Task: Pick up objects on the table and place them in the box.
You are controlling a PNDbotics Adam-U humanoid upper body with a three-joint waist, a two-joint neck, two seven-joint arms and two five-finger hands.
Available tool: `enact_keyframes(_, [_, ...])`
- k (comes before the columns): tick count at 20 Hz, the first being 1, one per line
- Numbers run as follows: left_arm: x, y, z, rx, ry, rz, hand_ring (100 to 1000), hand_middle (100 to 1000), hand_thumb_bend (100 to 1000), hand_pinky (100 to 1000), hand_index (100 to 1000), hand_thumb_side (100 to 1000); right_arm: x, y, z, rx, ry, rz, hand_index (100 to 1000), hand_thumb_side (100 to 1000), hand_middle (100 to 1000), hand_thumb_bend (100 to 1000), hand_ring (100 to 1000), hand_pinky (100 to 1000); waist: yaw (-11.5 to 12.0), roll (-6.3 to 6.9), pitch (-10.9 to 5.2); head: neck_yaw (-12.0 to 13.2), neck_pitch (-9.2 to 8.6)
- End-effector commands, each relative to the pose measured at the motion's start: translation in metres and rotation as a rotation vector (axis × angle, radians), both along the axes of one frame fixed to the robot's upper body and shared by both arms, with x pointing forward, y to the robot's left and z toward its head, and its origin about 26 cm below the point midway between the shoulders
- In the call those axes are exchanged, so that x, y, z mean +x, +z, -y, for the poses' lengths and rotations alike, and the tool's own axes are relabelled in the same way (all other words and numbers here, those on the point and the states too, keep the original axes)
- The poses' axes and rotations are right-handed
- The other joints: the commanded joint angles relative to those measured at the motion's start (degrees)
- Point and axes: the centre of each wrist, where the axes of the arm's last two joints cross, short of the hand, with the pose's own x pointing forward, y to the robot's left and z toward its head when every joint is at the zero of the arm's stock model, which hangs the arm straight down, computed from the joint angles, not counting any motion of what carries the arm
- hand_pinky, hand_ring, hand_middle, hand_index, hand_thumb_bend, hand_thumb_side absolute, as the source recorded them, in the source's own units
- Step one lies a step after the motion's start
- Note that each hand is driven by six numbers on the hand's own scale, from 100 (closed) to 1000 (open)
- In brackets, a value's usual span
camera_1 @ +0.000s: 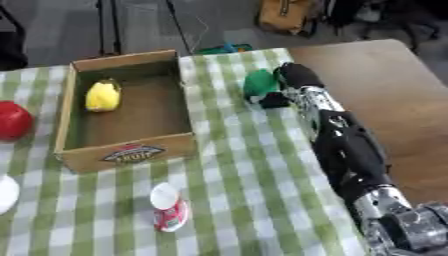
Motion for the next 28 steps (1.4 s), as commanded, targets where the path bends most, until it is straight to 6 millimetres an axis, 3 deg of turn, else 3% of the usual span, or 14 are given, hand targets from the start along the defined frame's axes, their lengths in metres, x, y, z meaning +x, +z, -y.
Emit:
enact_keyframes(1, [-0.002, 0.007, 0.001, 0.013, -0.005, 0.025, 618, 665, 100, 437, 723, 994, 0.002, 0.013, 0.004, -0.017, -0.01, 0.039, 525, 729, 420, 506, 785, 811, 0.09, 0.02, -0.82, -0.24, -0.74])
enact_keyframes(7, [-0.002, 0.006, 0.002, 0.019, -0.006, 0.023, 618, 665, 100, 435, 724, 994, 0.002, 0.012, 0.004, -0.008, -0.009, 0.063, 500, 711, 398, 445, 762, 803, 0.08, 0.09, -0.75, -0.37, -0.91])
enact_keyframes(10, [-0.002, 0.006, 0.002, 0.023, -0.007, 0.021, 618, 666, 100, 434, 724, 994, 0.001, 0.013, 0.004, 0.005, -0.009, 0.088, 470, 697, 372, 372, 734, 790, 0.05, 0.16, -0.75, -0.45, -0.94])
enact_keyframes(28, [-0.002, 0.006, 0.0, 0.026, -0.005, 0.005, 618, 665, 100, 438, 723, 988, 0.003, 0.054, -0.005, 0.051, 0.07, 0.226, 435, 703, 343, 334, 698, 775, -0.6, -0.55, -2.57, -0.32, 0.05])
